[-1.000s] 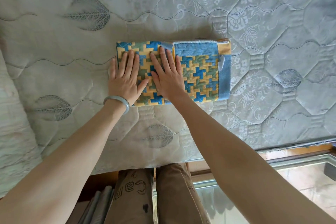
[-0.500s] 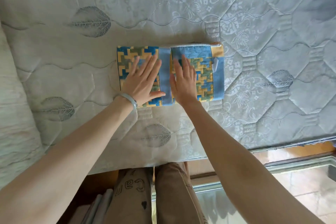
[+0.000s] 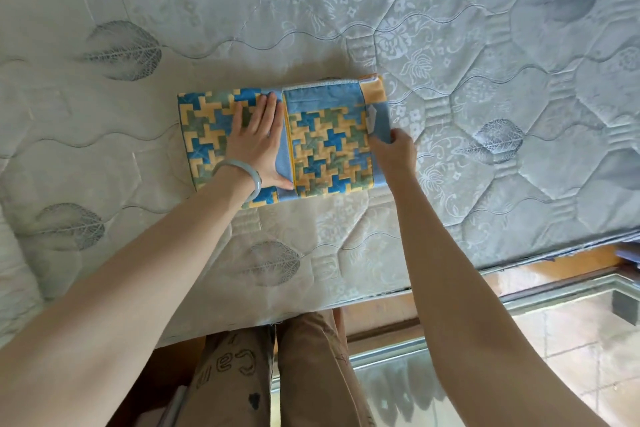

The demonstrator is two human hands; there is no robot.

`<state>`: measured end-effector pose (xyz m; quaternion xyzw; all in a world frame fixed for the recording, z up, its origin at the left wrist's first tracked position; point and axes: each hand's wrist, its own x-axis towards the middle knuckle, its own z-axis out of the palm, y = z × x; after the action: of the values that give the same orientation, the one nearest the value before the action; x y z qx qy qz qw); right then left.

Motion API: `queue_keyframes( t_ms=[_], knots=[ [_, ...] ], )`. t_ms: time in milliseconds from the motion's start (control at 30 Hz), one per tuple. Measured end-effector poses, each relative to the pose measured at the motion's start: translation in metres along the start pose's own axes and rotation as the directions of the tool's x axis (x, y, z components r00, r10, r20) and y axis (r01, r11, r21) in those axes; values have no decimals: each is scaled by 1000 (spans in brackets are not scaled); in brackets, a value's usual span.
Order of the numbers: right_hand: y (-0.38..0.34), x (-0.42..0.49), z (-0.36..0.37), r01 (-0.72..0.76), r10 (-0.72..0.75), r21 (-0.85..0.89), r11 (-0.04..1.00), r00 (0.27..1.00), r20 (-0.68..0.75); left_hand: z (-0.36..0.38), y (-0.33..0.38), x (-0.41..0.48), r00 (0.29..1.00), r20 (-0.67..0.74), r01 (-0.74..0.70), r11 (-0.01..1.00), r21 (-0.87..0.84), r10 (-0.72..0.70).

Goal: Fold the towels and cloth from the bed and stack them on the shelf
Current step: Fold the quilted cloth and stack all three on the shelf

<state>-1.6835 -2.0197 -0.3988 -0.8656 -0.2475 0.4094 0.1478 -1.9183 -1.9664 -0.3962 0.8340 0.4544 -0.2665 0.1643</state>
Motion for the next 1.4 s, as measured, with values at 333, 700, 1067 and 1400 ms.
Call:
queue_keyframes(
  t_ms=[333,700,1067,1400],
  knots=[
    [-80,-81,-22,302,-287,-26,953,925,249,-5,-7,-28,971,-232,-60,890,-453,-52],
    [-115,-170,116,636,-553,-191,748,756,351,-28,-70,-91,909,222,99,-334,-937,-353],
    [-85,-116,118,770,-799,-282,572,601,21,9,-82,-73,813,146,114,-91,-989,-563],
    [-45,-70,158,681,-801,-675,286,556,222,36,-67,-78,826,-523,-27,913,-407,-209]
  ],
)
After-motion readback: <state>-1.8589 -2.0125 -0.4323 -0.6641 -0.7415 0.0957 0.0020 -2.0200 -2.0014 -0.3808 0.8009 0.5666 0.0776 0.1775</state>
